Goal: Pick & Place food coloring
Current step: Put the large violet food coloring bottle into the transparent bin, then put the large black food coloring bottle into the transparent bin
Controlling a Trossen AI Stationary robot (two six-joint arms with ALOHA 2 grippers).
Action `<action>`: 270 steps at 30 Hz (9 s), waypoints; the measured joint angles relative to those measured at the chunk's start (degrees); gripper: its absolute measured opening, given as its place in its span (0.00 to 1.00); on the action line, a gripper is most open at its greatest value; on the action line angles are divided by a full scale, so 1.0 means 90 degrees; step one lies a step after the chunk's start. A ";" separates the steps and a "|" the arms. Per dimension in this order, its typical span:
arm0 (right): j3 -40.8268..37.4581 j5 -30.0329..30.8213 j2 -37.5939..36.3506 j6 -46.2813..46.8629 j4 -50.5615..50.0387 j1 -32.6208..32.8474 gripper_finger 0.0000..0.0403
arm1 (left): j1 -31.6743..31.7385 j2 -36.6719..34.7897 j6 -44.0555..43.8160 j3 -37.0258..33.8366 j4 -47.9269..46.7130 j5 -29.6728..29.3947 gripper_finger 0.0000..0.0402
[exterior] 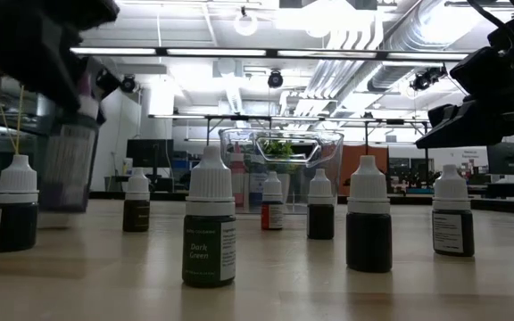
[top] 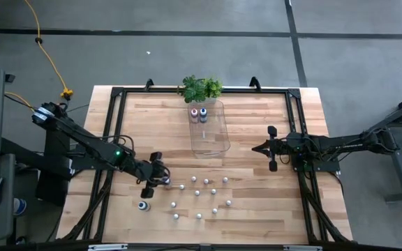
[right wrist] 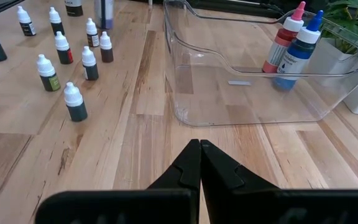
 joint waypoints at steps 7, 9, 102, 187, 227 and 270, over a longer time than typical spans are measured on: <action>-0.0001 0.0000 0.0001 0.0000 0.0001 0.0001 0.00 | 0.0002 0.0000 -0.0098 0.0847 -0.0765 -0.0318 0.26; 0.0000 0.0000 0.0000 0.0000 0.0000 0.0002 0.00 | 0.0008 0.0000 -0.0165 0.1164 -0.1055 -0.0420 0.26; -0.0002 0.0000 0.0000 0.0000 0.0005 0.0001 0.00 | 0.4335 0.6001 -0.2809 0.7142 -0.2780 -0.2885 0.26; 0.0000 0.0000 0.0002 0.0000 0.0001 0.0002 0.00 | 0.1757 -0.1445 -0.0140 0.2591 -0.4192 -0.0285 0.41; -0.0002 0.0000 0.0001 0.0000 0.0010 0.0001 0.00 | -0.1717 -0.0647 0.0222 0.1782 -0.3980 0.1483 0.51; 0.0000 0.0000 0.0000 0.0000 0.0012 0.0000 0.00 | -0.1715 0.0952 -0.0811 0.1794 -0.3312 0.1061 0.73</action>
